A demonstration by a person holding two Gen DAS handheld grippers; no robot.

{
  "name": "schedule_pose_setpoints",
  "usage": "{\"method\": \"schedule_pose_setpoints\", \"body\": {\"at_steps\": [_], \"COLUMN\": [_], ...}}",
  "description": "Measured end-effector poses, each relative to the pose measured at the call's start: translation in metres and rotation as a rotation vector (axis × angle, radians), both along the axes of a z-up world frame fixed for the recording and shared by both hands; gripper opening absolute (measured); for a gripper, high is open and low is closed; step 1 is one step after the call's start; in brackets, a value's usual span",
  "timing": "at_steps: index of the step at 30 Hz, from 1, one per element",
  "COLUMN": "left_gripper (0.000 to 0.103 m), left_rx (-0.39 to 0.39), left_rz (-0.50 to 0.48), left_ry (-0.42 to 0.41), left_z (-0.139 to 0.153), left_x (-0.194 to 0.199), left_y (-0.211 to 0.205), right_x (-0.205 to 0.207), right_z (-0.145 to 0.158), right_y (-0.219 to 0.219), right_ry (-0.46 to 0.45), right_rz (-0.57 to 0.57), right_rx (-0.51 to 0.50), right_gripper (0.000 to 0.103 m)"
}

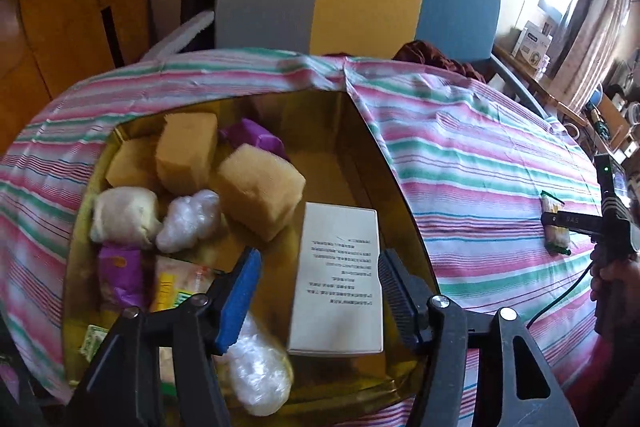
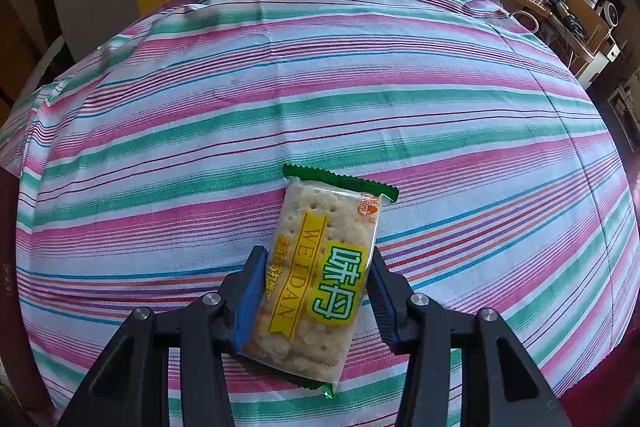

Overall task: Organize objects
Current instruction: 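Lower the white box into the gold tray and open the left gripper, then carry the WEIDAN packet into the gold tray and open the right gripper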

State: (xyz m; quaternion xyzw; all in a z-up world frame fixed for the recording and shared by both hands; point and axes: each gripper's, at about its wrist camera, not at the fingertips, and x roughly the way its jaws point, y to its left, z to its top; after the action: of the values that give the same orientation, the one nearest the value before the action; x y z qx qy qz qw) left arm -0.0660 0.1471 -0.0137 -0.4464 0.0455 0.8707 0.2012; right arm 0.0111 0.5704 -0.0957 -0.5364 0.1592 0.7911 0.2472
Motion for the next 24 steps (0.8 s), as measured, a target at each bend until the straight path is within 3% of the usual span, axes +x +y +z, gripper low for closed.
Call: {"method": "schedule_pose_setpoints", "body": {"at_steps": [11, 19, 24], "left_gripper": [0.065, 0.066, 0.067], "left_rx": [-0.018, -0.027, -0.020], "left_rz": [0.063, 0.101, 0.116], "left_ry": [0.128, 0.154, 0.152], "left_z": [0.028, 0.030, 0.027], "left_x": [0.018, 0.023, 0.027], "left_y": [-0.034, -0.058, -0.069], "right_x": [0.007, -0.009, -0.009], "right_z": [0.008, 0.002, 0.004], "right_y": [-0.025, -0.041, -0.044], "right_ry": [0.013, 0.026, 0.023], "right_rz": [0.052, 0.142, 0.139], "right_rx": [0.021, 0.023, 0.023], "right_gripper": [0.049, 0.049, 0.048]}}
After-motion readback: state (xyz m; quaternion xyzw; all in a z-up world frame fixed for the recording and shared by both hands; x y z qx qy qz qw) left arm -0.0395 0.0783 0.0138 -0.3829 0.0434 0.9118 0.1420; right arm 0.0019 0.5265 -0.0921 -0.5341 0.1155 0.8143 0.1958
